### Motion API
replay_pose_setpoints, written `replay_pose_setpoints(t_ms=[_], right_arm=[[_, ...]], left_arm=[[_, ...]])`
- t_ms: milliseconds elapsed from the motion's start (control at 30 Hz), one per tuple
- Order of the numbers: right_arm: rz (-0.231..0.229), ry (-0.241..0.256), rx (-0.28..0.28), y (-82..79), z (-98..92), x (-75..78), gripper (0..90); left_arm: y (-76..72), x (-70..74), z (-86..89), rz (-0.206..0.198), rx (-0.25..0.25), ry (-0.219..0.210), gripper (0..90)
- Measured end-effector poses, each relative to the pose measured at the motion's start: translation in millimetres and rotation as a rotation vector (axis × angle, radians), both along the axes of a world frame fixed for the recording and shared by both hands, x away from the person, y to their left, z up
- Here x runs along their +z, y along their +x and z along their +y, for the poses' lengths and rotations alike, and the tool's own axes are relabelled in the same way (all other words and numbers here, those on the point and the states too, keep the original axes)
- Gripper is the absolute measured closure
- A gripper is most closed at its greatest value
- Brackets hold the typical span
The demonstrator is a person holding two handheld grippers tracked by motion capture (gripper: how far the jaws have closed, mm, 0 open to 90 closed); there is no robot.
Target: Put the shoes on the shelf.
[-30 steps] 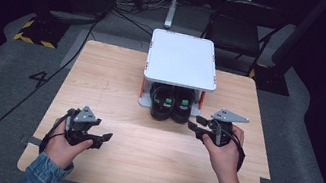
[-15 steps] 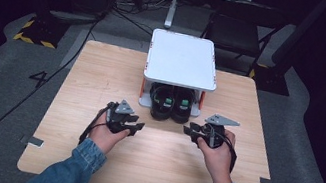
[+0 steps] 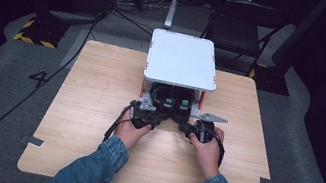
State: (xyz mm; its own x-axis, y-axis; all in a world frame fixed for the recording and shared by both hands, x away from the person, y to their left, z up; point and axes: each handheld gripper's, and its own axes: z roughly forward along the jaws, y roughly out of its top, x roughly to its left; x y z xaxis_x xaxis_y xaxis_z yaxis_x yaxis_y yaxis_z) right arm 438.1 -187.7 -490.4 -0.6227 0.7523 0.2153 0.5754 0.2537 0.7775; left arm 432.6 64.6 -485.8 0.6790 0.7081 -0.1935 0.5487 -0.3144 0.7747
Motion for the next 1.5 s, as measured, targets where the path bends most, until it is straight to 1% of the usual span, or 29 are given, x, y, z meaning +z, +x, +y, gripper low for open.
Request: replay_pose_setpoints(t_ms=[100,233,267,300,367,400,433,500,533,567,600,633,667,733,767,833,867,900,933,967,1000,1033,1100,1133,1167,1200,1267,1400,1500], right_arm=[[0.018,0.013,-0.002,3.6,-1.2,0.2,79.3],[-0.002,0.005,-0.011,11.2,0.7,-1.0,81.4],[-0.01,0.004,-0.012,13.7,2.0,-1.1,81.4],[-0.014,0.0,-0.011,16.6,3.6,-0.9,81.4],[-0.027,-0.017,-0.021,23.7,6.1,-0.2,81.4],[-0.031,-0.02,-0.03,27.9,6.5,-0.2,81.3],[-0.033,-0.021,-0.038,32.6,6.4,-0.3,81.4],[-0.03,-0.019,-0.06,41.6,5.3,-0.7,81.3],[-0.032,-0.015,-0.07,46.0,5.0,-0.7,81.2],[-0.031,-0.012,-0.071,50.5,4.8,-0.4,81.1],[-0.032,-0.012,-0.077,56.1,5.0,-0.1,80.6],[-0.035,-0.014,-0.079,59.5,5.4,-0.1,80.6],[-0.039,-0.02,-0.081,64.8,6.4,-0.5,80.6],[-0.044,-0.022,-0.079,71.6,7.9,-1.5,80.2],[-0.049,-0.02,-0.077,75.1,8.7,-2.1,79.6],[-0.054,-0.017,-0.079,80.0,10.5,-3.2,76.5],[-0.053,-0.01,-0.077,80.8,11.8,-3.3,73.7],[-0.055,-0.011,-0.072,80.6,12.8,-2.8,69.8],[-0.059,-0.008,-0.067,78.9,14.0,-2.0,64.8],[-0.083,-0.011,-0.065,76.1,14.5,-0.8,62.1],[-0.092,-0.015,-0.06,74.0,14.3,1.0,61.6],[-0.09,-0.018,-0.054,70.4,13.8,4.2,59.7],[-0.086,0.003,-0.047,61.3,12.0,12.1,58.2],[-0.099,0.008,-0.041,56.4,10.6,16.5,57.1],[-0.109,0.009,-0.035,51.4,9.2,21.0,55.9],[-0.123,0.005,-0.027,45.1,7.0,26.6,54.5],[-0.141,0.001,-0.019,36.4,3.7,34.9,52.1],[-0.173,0.002,-0.013,18.5,-8.6,52.9,44.0],[-0.185,0.015,-0.017,7.4,-21.1,63.4,38.1]], left_arm=[[3.8,-1.8,0.4,-0.009,0.016,-0.002,80.5],[17.0,-1.0,-1.8,-0.014,0.043,0.024,79.9],[21.5,-1.7,-2.0,-0.025,0.063,0.015,79.2],[27.9,-2.2,-3.0,-0.016,0.075,0.014,78.6],[36.5,-2.6,-4.9,-0.02,0.093,0.006,78.8],[41.9,-3.3,-5.7,-0.02,0.099,0.014,78.0],[47.4,-3.8,-6.4,-0.011,0.101,0.022,78.1],[57.4,-5.1,-8.2,-0.017,0.118,0.011,78.3],[62.6,-5.1,-9.1,-0.019,0.112,0.012,78.7],[67.2,-5.1,-11.2,-0.025,0.127,0.014,78.5],[68.4,-5.3,-14.4,-0.006,0.152,-0.009,78.1],[72.4,-5.2,-16.4,-0.001,0.165,-0.01,77.9],[79.6,-4.4,-12.2,-0.07,0.141,0.051,77.0],[83.9,-4.4,-12.4,-0.078,0.171,0.064,75.4],[86.6,-5.1,-12.6,-0.083,0.181,0.053,73.8],[89.0,-4.9,-11.8,-0.08,0.181,0.038,70.6],[88.8,-4.2,-11.6,-0.088,0.177,0.031,68.8],[87.5,-3.7,-12.4,-0.101,0.177,0.032,63.5],[84.4,-2.0,-12.1,-0.114,0.172,0.051,57.9],[82.2,-1.2,-12.3,-0.116,0.164,0.043,56.3],[78.4,0.6,-11.5,-0.116,0.156,0.042,55.2],[74.4,2.4,-10.9,-0.113,0.149,0.043,52.8],[64.8,7.0,-9.1,-0.116,0.132,0.061,50.7],[59.3,9.9,-7.5,-0.122,0.128,0.061,49.2],[50.9,14.1,-7.4,-0.087,0.141,0.042,48.8],[46.7,16.0,-6.3,-0.076,0.13,0.042,46.1],[33.3,21.9,-3.5,-0.105,0.116,0.046,44.6],[7.1,32.8,5.9,-0.103,0.089,0.045,38.2],[-9.1,44.0,16.0,-0.126,0.08,0.056,33.9]])
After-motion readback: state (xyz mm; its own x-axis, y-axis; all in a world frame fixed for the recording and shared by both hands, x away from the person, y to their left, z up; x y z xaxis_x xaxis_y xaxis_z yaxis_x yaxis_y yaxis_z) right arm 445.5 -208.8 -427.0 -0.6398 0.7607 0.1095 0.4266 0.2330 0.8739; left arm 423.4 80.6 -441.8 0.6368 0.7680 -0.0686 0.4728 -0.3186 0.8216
